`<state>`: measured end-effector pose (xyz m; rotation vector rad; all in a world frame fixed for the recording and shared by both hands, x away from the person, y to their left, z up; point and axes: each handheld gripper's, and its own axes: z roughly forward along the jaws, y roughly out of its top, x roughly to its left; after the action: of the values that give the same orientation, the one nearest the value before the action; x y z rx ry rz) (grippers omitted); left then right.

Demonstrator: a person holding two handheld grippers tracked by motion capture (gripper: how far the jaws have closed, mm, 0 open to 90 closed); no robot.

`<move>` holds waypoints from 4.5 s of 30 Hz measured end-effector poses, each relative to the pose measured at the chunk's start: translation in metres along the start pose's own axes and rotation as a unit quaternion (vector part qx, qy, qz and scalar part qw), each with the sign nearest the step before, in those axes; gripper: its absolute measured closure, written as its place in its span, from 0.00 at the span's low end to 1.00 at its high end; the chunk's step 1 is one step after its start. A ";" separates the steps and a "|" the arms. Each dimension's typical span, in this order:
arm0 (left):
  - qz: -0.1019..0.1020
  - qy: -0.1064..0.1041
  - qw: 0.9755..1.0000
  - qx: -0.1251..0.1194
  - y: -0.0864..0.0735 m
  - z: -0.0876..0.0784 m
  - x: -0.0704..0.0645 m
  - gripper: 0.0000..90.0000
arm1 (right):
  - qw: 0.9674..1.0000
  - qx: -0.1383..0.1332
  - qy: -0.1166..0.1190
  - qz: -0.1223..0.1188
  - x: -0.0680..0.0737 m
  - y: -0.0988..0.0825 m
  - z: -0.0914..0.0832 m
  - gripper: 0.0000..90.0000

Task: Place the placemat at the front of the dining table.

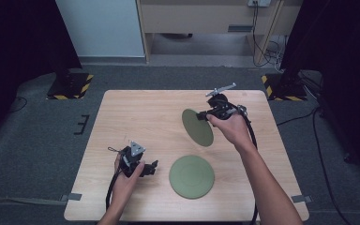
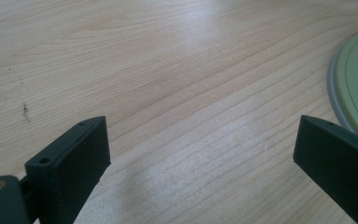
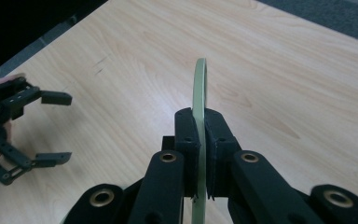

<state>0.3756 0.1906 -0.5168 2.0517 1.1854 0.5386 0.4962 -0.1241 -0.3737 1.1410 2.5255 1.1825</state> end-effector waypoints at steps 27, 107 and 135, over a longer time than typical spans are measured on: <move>-0.014 -0.001 1.000 0.003 0.000 0.005 0.015 0.03 | 0.998 -0.029 -0.034 0.036 -0.032 0.033 0.017 0.96; -0.037 0.002 0.999 -0.006 -0.001 -0.004 0.032 0.03 | 0.986 -0.043 -0.072 0.144 -0.090 0.004 0.085 0.95; -0.035 -0.003 0.999 0.005 0.000 0.002 0.030 0.03 | 0.977 -0.017 -0.099 0.189 -0.126 -0.034 0.105 0.69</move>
<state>0.3916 0.2165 -0.5176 2.0115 1.2534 0.4931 0.6080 -0.1596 -0.4932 1.6908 2.1934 1.1128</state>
